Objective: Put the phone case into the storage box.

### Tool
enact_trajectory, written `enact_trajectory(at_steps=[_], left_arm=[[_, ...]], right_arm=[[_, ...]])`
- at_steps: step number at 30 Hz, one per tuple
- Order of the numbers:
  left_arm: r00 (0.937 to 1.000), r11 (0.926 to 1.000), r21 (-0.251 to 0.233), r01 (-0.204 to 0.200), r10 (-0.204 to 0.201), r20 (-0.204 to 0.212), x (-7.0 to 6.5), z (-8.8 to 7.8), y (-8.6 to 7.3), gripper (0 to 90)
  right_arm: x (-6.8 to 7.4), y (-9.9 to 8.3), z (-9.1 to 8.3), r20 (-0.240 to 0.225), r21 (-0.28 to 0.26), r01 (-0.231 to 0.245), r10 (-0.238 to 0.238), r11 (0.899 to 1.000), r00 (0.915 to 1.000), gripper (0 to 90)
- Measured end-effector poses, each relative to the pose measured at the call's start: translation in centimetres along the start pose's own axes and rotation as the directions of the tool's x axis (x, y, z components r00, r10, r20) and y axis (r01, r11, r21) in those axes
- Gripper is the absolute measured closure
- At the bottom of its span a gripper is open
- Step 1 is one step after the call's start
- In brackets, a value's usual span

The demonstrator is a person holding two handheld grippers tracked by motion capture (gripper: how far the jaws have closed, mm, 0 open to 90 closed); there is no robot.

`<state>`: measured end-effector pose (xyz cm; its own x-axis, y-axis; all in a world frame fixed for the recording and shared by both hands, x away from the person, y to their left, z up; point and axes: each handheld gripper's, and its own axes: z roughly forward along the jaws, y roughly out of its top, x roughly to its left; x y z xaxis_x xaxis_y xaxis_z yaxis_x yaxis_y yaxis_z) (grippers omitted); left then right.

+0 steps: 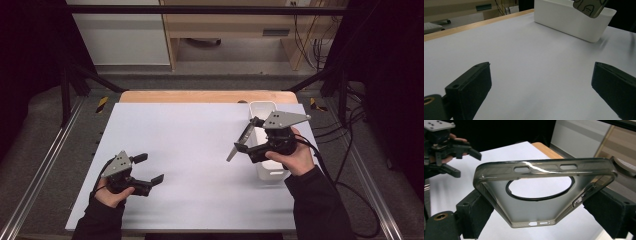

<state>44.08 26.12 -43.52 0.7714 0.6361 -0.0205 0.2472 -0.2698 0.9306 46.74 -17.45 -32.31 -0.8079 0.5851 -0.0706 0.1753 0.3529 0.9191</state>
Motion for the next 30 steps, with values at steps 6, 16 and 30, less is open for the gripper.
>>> enact_trajectory(at_steps=[6,16,30], left_arm=[[0.9999,0.9999,0.006,0.009,-0.009,-0.015,0.5,-0.2,-0.3,2.0],[0.9993,0.9997,0.014,0.019,-0.018,-0.031,0.9,-0.3,-0.6,1.5],[0.9991,0.9995,0.022,0.022,-0.021,-0.037,1.2,-0.3,-0.9,1.2]], right_arm=[[-0.5,0.7,-0.1,0.039,-0.001,-0.014,0.014,1.000,0.9991,11.7],[-2.0,1.7,-0.6,0.138,-0.008,-0.053,0.053,0.999,0.9890,11.7],[-4.2,2.3,-1.1,0.262,-0.017,-0.120,0.120,0.993,0.9574,11.7]])
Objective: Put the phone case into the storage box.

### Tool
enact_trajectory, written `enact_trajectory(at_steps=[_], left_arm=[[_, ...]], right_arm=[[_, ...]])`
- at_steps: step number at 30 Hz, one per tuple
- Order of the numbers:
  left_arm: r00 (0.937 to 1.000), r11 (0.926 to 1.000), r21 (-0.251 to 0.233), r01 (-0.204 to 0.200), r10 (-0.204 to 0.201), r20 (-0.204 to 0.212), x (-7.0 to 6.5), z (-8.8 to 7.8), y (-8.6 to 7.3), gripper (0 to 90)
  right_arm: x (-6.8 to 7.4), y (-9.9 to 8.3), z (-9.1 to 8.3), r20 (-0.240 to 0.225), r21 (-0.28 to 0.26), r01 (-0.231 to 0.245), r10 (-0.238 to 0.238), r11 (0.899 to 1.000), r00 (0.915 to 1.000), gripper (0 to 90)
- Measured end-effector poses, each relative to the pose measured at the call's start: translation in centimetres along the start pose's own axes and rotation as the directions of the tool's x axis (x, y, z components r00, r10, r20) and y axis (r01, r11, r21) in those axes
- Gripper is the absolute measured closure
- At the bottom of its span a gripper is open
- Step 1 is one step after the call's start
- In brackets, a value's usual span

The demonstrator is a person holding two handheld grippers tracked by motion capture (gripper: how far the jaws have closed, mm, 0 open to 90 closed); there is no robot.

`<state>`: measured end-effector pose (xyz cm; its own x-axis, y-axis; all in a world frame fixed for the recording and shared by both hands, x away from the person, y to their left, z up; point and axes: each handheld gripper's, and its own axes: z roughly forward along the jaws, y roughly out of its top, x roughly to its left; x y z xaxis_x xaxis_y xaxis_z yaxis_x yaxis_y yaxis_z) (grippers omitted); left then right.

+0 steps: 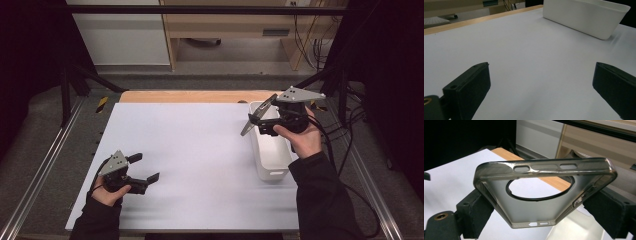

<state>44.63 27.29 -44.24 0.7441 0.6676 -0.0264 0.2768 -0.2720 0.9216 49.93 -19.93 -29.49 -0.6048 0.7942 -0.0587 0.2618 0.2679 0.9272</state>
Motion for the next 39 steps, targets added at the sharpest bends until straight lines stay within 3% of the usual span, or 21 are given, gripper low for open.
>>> enact_trajectory(at_steps=[9,21,39], left_arm=[[1.0000,1.0000,0.002,0.001,-0.001,0.000,0.2,0.0,-0.2,1.2],[1.0000,0.9999,0.011,0.006,-0.006,0.005,0.4,0.1,-0.4,0.9],[0.9999,0.9998,0.019,0.001,-0.002,0.014,0.4,0.3,-0.4,0.6]], right_arm=[[-1.1,0.2,0.7,0.062,0.010,-0.031,0.031,0.999,0.9976,11.7],[-2.4,0.5,2.2,0.141,0.023,-0.063,0.060,0.998,0.9882,11.6],[-4.6,0.5,4.2,0.267,0.051,-0.138,0.119,0.989,0.9564,11.6]])
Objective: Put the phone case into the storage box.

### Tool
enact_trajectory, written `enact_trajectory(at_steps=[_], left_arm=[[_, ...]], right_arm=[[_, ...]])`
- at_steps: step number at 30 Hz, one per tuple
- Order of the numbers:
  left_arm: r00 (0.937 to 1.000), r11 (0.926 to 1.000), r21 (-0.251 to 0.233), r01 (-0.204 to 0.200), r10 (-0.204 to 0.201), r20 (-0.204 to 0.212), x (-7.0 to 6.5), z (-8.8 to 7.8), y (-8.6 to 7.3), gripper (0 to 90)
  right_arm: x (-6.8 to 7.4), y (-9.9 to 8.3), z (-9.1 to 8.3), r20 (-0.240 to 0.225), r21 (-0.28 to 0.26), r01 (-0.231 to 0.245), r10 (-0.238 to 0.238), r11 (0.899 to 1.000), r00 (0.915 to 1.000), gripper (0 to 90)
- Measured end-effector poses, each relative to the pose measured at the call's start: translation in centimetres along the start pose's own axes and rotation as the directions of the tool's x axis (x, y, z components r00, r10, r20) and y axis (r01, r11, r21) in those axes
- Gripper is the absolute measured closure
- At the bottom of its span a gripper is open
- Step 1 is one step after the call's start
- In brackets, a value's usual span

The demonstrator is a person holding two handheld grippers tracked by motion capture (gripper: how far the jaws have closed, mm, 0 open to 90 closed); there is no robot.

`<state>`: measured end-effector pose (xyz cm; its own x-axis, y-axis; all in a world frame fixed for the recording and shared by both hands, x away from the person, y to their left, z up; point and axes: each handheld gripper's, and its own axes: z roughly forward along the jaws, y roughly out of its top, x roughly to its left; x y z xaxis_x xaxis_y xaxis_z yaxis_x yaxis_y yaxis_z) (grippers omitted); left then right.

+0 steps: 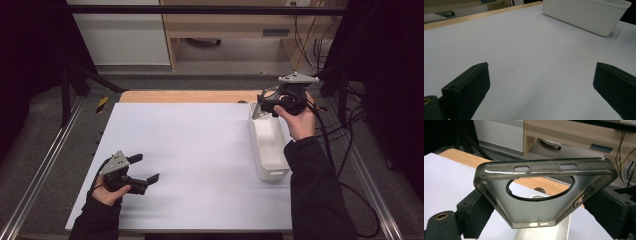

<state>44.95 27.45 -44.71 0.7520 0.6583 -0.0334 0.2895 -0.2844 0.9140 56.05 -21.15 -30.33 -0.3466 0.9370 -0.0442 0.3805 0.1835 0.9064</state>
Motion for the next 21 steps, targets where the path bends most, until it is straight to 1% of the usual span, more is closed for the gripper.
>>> enact_trajectory(at_steps=[2,5,11,15,21], left_arm=[[1.0000,1.0000,0.001,0.000,0.000,0.002,0.0,0.0,0.0,0.7],[1.0000,1.0000,0.003,0.000,0.000,0.004,0.0,0.1,0.0,0.7],[1.0000,1.0000,0.003,-0.005,0.005,0.007,0.1,0.1,0.0,0.7],[0.9999,1.0000,0.003,-0.009,0.009,0.011,0.0,0.1,0.0,0.7],[0.9999,0.9999,0.004,-0.011,0.011,0.014,-0.1,0.2,0.0,0.7]], right_arm=[[-0.2,0.0,0.3,0.009,0.004,0.000,0.000,1.000,1.0000,11.6],[-0.3,0.0,0.7,0.016,0.013,-0.019,0.019,1.000,0.9997,11.6],[-0.9,0.1,1.6,0.037,0.022,-0.042,0.041,0.999,0.9985,11.6],[-1.3,0.1,2.3,0.049,0.034,-0.051,0.049,0.998,0.9976,11.6],[-1.6,0.0,3.3,0.067,0.057,-0.068,0.064,0.996,0.9957,11.5]])
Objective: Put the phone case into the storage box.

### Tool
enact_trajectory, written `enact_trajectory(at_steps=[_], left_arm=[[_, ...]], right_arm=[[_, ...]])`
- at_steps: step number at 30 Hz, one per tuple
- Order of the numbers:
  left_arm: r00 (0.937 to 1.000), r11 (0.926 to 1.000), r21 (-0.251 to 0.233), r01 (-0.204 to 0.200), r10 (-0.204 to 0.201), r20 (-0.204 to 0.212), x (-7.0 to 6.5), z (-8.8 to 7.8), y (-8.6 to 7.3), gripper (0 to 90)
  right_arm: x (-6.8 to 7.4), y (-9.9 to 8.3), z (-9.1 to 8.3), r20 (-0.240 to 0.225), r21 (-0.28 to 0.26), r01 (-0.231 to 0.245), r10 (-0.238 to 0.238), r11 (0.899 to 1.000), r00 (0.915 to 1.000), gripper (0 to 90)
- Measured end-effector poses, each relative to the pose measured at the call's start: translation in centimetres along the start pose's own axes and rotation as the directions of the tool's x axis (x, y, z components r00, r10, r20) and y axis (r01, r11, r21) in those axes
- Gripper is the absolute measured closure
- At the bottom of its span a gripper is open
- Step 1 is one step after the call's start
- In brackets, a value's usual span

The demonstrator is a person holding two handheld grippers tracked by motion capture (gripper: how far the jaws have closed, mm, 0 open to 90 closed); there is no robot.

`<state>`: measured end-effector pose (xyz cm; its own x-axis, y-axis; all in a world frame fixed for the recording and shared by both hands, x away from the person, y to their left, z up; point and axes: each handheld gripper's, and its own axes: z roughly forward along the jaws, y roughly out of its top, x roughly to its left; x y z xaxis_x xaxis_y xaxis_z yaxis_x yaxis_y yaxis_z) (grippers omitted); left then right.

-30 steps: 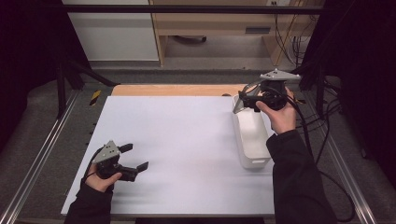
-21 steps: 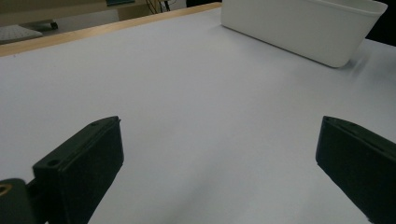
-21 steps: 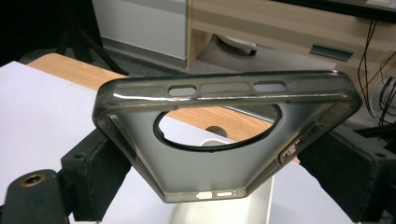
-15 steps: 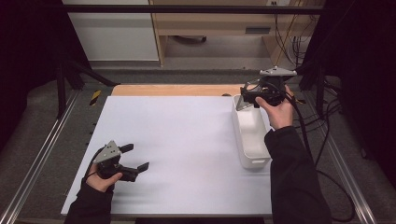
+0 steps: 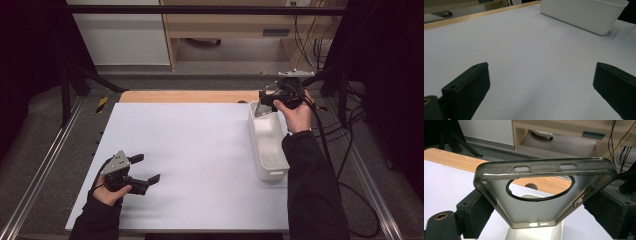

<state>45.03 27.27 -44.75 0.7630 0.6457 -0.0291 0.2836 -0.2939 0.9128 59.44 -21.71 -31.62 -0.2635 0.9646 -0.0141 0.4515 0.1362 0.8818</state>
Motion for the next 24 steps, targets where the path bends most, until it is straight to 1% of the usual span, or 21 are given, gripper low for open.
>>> enact_trajectory(at_steps=[5,24], left_arm=[[1.0000,1.0000,0.001,0.000,0.000,0.000,0.0,0.0,0.0,0.7],[1.0000,0.9999,0.013,-0.005,0.004,0.007,0.0,0.3,-0.2,0.7]], right_arm=[[0.1,-0.1,0.9,0.010,0.021,-0.015,0.015,1.000,0.9998,11.6],[0.0,-0.9,4.6,0.072,0.062,-0.065,0.060,0.996,0.9956,11.5]])
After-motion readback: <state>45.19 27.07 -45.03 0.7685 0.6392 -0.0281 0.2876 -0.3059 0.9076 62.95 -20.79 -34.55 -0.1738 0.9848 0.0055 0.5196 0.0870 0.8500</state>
